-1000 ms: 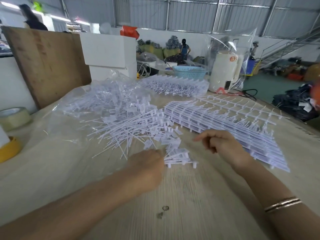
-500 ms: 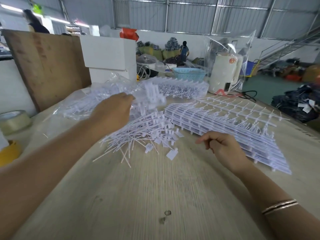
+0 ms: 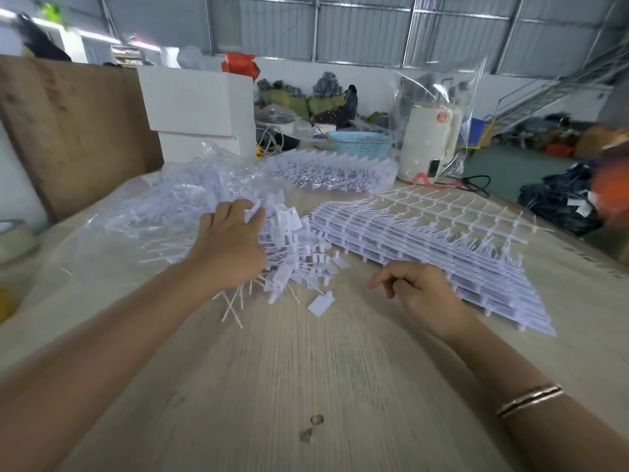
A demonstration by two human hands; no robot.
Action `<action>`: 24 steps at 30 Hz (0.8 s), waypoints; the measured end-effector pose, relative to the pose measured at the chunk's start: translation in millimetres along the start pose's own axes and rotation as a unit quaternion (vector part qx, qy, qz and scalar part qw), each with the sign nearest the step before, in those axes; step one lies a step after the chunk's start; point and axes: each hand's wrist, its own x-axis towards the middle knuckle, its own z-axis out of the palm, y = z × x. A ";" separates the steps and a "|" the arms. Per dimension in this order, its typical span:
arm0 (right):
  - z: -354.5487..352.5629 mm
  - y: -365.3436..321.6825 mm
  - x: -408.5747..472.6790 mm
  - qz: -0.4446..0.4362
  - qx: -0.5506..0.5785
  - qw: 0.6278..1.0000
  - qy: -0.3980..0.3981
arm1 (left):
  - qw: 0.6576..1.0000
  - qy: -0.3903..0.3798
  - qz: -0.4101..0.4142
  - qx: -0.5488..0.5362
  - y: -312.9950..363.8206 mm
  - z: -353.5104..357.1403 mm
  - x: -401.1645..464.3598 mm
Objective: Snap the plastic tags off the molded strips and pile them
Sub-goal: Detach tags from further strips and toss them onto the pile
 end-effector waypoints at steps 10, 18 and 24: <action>5.1 -3.5 0.0 -0.004 -0.023 1.000 -0.012 | 0.943 0.036 0.332 0.005 46.1 37.5 -41.0; 7.0 -4.4 0.9 -0.012 -0.040 0.999 -0.029 | 0.963 0.052 0.259 0.051 48.6 48.2 -13.5; 8.2 -9.7 12.5 -0.046 -0.039 0.998 -0.005 | 0.926 0.130 0.351 -0.056 68.4 46.1 -38.7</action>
